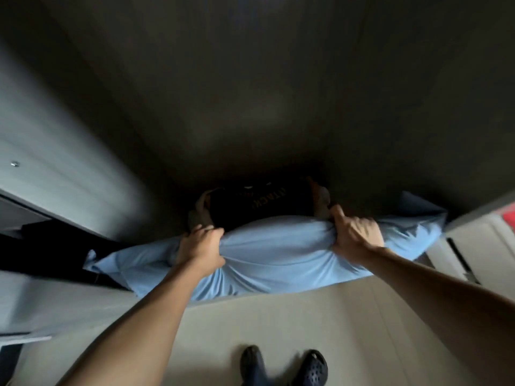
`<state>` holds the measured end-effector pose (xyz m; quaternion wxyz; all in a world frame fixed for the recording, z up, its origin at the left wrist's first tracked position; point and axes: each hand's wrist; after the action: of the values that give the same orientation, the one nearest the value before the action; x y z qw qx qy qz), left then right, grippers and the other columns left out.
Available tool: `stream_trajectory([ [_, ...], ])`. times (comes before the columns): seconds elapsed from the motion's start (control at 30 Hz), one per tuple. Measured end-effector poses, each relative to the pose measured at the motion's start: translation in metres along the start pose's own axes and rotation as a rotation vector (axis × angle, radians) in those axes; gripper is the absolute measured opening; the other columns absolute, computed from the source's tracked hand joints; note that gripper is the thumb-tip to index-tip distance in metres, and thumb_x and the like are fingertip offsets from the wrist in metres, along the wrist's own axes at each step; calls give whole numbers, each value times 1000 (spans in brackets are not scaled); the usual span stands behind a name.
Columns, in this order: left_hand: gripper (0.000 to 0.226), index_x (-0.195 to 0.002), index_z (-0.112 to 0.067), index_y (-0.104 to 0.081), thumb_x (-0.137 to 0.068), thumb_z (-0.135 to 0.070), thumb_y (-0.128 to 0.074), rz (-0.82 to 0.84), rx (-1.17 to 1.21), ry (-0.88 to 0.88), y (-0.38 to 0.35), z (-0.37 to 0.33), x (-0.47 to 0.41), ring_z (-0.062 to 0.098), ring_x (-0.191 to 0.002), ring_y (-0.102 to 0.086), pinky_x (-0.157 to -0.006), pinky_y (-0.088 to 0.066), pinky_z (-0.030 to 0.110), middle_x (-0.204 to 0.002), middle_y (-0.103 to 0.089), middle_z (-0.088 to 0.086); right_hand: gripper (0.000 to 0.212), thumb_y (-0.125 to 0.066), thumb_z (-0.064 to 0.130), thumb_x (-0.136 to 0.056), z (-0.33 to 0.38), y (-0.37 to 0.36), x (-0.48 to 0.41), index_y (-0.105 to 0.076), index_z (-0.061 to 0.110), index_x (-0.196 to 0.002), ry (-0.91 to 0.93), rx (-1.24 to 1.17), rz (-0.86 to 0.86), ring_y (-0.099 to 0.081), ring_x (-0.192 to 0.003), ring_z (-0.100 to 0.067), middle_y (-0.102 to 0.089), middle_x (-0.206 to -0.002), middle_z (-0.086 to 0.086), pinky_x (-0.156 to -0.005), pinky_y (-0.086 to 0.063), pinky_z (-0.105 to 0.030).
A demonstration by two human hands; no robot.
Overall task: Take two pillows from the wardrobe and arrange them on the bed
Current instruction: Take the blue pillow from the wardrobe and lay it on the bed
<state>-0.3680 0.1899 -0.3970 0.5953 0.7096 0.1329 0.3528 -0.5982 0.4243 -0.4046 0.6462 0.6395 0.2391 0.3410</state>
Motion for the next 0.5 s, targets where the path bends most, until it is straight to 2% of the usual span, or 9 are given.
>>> stream_trajectory([
  [0.07, 39, -98, -23, -58, -61, -31, -69, 6, 6, -28, 6, -6, 24, 25, -114, -53, -90, -47, 39, -110, -61, -1, 59, -66, 39, -64, -2, 12, 30, -43, 24, -116, 0, 34, 4, -66, -93, -30, -71, -97, -5, -75, -45, -36],
  [0.13, 43, -102, -23, -59, -61, -32, -70, 13, 3, -38, 9, -8, 48, 25, -116, -52, -91, -47, 38, -112, -60, -1, 51, -66, 37, -67, 1, 23, 55, -49, 24, -113, -40, 39, 3, -64, -100, -28, -71, -100, -4, -80, -43, -37],
  [0.27, 44, -103, -22, -61, -61, -32, -71, -4, 26, -96, 13, -3, 90, 25, -115, -49, -87, -47, 37, -111, -55, 0, 30, -62, 36, -77, 12, 41, 102, -61, 27, -106, -185, -13, -57, -66, -93, -35, -72, -99, -11, -75, -46, -36],
  [0.4, 28, -91, -23, -59, -64, -27, -68, -57, 31, -212, 24, 3, 135, 25, -107, -49, -78, -47, 38, -104, -49, 0, 22, -60, 35, -80, 28, 56, 166, -67, 24, -97, -277, -32, -136, -66, -89, -37, -72, -97, -12, -72, -48, -35],
  [0.5, 27, -94, -24, -60, -67, -24, -66, -97, -16, -314, 42, -3, 164, 26, -108, -54, -78, -46, 35, -106, -57, 0, 19, -58, 35, -81, 31, 72, 217, -67, 22, -92, -337, -70, -155, -65, -87, -37, -70, -94, -14, -70, -48, -37],
])
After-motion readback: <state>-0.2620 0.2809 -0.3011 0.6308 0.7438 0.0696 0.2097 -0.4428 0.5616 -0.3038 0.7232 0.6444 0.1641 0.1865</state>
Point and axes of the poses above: each hand's wrist, its own x-axis away from the middle knuckle, its own y-axis out of the back of the hand, z = x × y
